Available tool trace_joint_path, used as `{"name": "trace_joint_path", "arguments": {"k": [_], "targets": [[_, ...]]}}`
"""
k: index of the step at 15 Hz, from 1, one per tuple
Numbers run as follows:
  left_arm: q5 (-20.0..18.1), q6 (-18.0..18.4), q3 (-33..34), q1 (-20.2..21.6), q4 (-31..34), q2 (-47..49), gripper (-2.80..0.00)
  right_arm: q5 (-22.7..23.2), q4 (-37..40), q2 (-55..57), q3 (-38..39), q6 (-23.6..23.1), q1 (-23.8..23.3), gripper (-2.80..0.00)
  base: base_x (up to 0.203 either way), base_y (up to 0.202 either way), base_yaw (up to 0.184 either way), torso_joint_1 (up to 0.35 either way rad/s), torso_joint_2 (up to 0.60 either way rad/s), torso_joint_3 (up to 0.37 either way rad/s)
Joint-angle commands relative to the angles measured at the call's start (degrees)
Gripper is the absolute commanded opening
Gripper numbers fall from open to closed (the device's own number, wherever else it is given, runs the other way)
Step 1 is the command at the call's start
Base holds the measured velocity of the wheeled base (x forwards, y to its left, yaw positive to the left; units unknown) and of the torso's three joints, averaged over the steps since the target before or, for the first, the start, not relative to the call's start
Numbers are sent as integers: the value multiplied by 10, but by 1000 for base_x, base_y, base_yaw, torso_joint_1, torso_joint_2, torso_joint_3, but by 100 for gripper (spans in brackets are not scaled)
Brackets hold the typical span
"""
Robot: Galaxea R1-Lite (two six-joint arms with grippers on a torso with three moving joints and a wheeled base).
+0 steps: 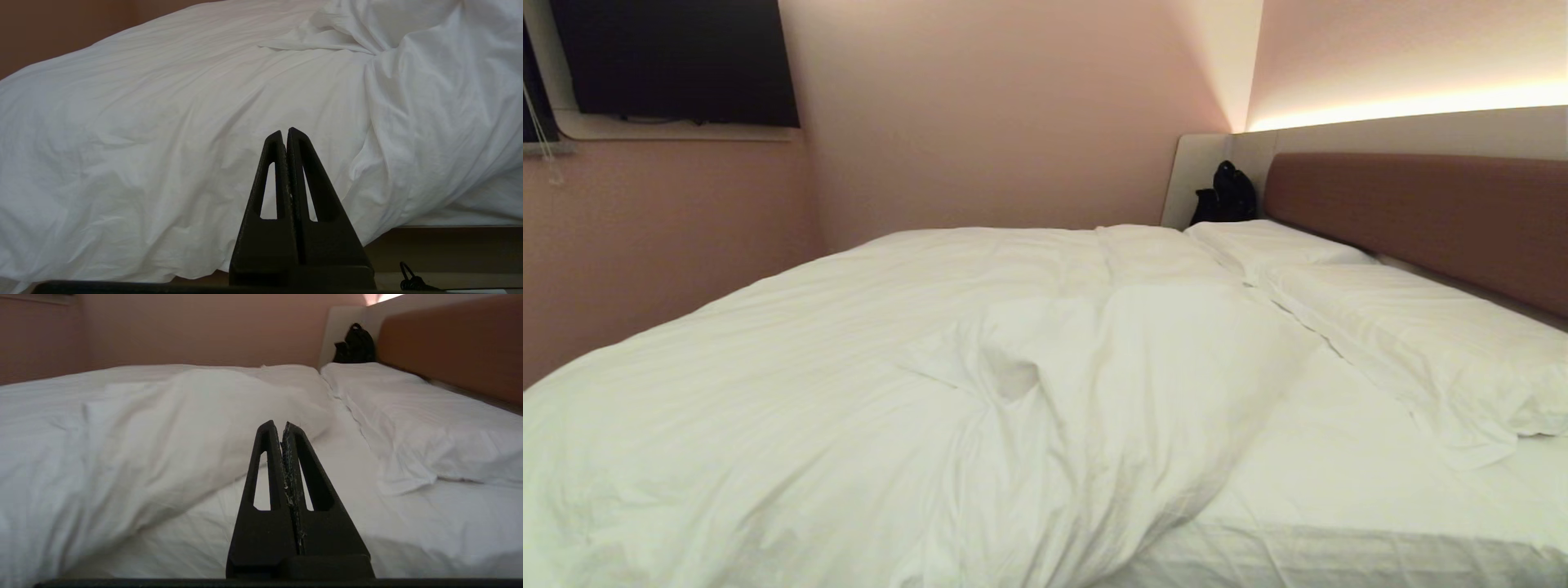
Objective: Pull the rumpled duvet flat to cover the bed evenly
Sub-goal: Hold the folded corner of the quilt
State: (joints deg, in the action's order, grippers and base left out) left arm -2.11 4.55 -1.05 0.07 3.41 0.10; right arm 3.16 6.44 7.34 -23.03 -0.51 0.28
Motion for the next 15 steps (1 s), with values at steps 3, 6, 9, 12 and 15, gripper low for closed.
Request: {"name": "trace_joint_path", "arguments": {"k": [3, 6, 9, 12, 15], "targets": [[0, 0, 0, 0, 0, 0, -280, 52, 13, 182, -83, 25, 14, -280, 0, 0, 0, 0, 0, 0], [0, 0, 0, 0, 0, 0, -280, 94, -24, 326, -134, 52, 19, -280, 0, 0, 0, 0, 0, 0], [0, 0, 0, 0, 0, 0, -280, 114, -58, 499, -220, 72, 21, -280, 0, 0, 0, 0, 0, 0], [0, 0, 0, 0, 0, 0, -280, 123, -78, 692, -357, 81, 21, -280, 0, 0, 0, 0, 0, 0], [0, 0, 0, 0, 0, 0, -280, 125, -69, 861, -500, 88, 28, -280, 0, 0, 0, 0, 0, 0]]}}
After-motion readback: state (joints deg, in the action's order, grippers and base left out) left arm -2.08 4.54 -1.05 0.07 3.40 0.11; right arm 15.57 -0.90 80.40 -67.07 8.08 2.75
